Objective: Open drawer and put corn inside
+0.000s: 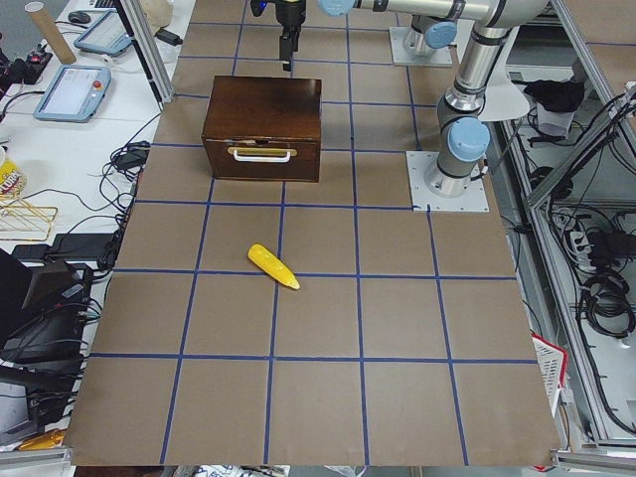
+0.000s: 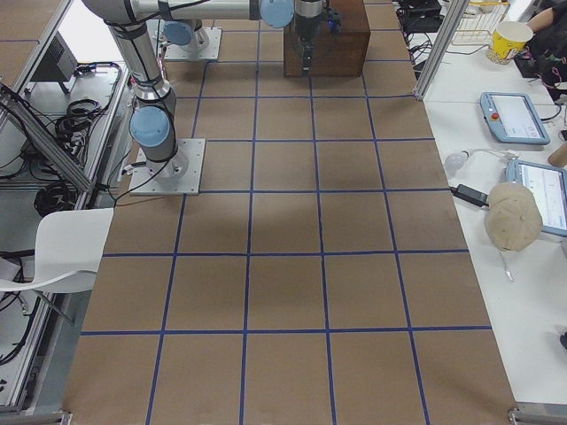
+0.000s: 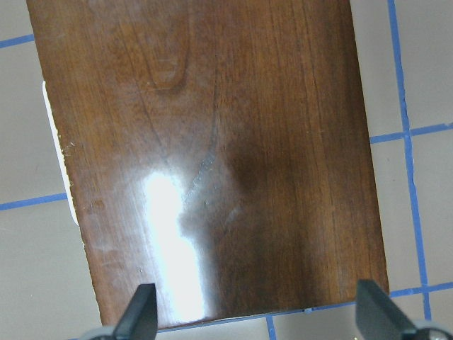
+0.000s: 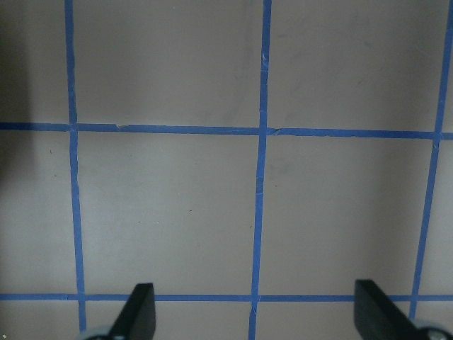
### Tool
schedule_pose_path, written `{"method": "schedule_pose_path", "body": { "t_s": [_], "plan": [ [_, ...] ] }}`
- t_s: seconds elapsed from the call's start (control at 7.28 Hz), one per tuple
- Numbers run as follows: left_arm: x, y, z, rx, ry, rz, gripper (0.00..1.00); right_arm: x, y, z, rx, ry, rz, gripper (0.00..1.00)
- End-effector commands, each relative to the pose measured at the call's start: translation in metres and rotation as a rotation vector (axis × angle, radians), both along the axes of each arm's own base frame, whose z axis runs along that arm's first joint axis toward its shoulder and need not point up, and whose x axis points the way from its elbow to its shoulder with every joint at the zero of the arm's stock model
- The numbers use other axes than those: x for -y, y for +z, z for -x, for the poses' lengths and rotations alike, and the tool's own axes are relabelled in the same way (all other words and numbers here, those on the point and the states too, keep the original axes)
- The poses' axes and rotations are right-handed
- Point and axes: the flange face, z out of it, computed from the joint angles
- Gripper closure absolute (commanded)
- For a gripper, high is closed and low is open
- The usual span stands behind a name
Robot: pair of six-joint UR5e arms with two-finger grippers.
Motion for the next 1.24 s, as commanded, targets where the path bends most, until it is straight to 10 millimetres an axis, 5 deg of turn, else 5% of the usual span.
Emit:
{"method": "schedule_pose_path", "body": {
  "t_s": [0.0, 1.1],
  "plan": [
    [0.000, 0.000, 0.000, 0.000, 0.000, 0.000, 0.00, 0.000, 0.000, 0.000, 0.000, 0.000, 0.000, 0.00],
    [0.003, -0.006, -0.005, 0.011, 0.013, -0.019, 0.00, 0.000, 0.000, 0.000, 0.000, 0.000, 0.000, 0.00]
  ]
}}
